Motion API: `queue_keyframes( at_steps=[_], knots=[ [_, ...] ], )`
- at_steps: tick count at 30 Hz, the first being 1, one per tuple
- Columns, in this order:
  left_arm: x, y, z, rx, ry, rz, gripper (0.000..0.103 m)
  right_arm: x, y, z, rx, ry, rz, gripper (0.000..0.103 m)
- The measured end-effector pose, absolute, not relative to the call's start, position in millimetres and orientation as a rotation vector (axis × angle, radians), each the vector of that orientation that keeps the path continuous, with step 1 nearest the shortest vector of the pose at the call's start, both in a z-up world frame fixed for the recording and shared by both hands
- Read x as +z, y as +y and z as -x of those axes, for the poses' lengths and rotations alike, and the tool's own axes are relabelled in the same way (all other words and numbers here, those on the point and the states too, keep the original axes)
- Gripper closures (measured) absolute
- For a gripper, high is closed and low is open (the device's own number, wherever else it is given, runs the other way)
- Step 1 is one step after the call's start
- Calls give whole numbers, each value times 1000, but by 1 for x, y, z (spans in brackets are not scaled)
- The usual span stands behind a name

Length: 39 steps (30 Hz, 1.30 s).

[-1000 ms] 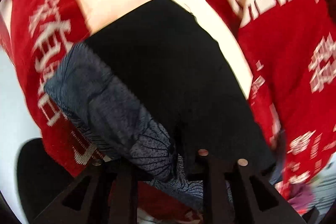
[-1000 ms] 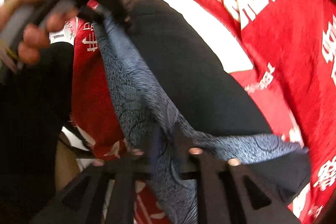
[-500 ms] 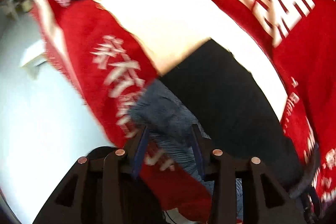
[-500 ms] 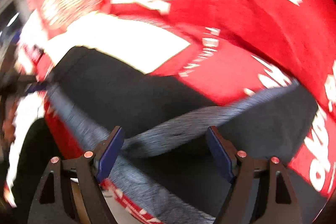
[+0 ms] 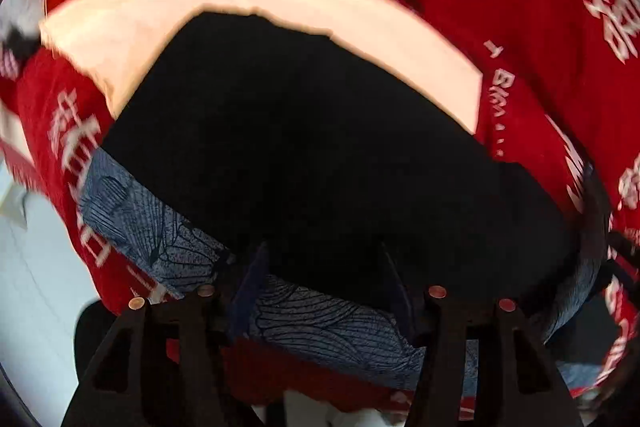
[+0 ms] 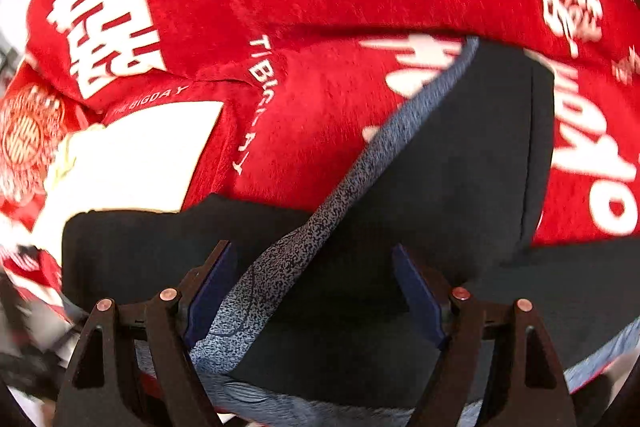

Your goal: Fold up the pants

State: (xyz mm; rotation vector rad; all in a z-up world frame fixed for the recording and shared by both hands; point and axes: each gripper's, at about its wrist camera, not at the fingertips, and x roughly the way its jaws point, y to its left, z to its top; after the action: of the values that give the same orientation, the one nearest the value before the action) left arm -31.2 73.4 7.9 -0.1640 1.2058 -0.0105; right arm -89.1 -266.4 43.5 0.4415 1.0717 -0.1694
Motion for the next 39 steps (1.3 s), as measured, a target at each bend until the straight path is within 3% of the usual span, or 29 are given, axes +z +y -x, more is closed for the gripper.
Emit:
queue_keyframes(
  at_steps=[7,11,14,17,20,23,25,28,33,37,39],
  knots=[
    [5,77,48,-49,1257,178,44,76,-216,117,-174,855,-151,20],
    [-4,88,46,-16,1286,216,27,60,-164,116,60,958,-63,20],
    [-2,88,56,7,1288,196,26,19,-139,113,59,1141,17,20],
    [19,81,62,-9,1217,131,26,14,-147,128,116,1149,-73,20],
    [35,66,59,-90,1161,132,26,39,-171,141,37,1021,-91,20],
    [29,46,44,-126,1181,82,26,61,-218,148,-155,901,-216,9],
    [13,33,37,-125,1225,37,26,60,-258,148,-226,893,-376,9],
    [6,14,39,-110,1201,-91,15,49,-292,134,-277,977,-535,9],
    [2,6,44,-72,1190,-163,15,55,-298,96,-343,957,-508,9],
    [2,19,48,-78,1188,-116,15,31,-289,46,-408,1099,-395,9],
    [3,18,45,-84,1194,-109,15,10,-284,29,-419,1209,-326,21]
  ],
)
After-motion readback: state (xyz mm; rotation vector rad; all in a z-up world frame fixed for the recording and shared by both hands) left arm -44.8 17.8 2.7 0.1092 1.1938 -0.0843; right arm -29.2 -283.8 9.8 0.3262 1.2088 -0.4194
